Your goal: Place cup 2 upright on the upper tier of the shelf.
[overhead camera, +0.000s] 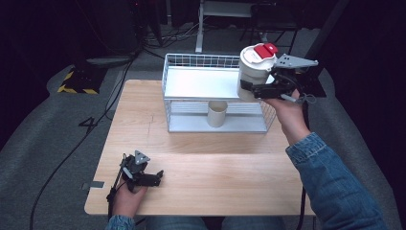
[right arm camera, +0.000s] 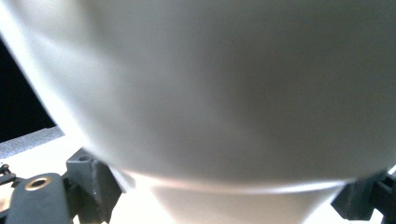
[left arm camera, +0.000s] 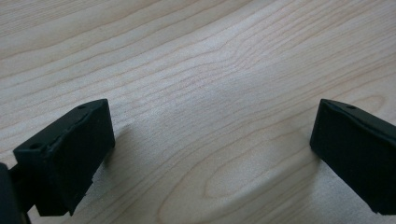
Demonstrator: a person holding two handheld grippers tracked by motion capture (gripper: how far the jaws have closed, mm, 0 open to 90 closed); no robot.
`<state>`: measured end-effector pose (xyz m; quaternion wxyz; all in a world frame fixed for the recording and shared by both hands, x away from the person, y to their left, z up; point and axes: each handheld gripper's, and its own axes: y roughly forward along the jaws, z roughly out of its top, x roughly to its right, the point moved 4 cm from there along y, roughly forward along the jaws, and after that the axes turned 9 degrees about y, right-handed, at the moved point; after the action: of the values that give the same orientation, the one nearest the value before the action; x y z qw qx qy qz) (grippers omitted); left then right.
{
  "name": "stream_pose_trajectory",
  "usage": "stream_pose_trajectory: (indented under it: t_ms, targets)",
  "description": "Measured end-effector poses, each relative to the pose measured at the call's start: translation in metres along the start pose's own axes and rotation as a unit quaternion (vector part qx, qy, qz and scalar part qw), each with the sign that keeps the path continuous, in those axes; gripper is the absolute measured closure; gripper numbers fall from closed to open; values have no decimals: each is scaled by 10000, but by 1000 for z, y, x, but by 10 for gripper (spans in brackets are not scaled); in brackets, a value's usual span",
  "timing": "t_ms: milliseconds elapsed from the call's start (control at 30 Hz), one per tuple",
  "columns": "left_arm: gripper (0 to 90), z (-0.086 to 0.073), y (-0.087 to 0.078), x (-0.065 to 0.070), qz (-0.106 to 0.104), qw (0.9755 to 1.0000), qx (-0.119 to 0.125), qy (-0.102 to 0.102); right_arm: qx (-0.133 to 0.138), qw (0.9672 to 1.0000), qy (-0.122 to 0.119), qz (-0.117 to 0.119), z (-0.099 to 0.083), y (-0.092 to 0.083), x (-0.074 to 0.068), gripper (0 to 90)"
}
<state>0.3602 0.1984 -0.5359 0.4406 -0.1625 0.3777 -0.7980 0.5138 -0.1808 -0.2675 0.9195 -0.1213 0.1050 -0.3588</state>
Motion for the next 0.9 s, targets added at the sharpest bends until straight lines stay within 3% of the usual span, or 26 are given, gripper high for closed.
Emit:
stream_pose_trajectory:
  t_ms: [500, 900]
  targets:
    - [4, 0, 0, 0, -2, 10000, -7, 1, -49, 9999, 132, -28, 19, 51, 8, 144]
    - [4, 1, 0, -1, 19, 10000, -26, 34, 87, 9996, 264, -80, 21, 84, 11, 145]
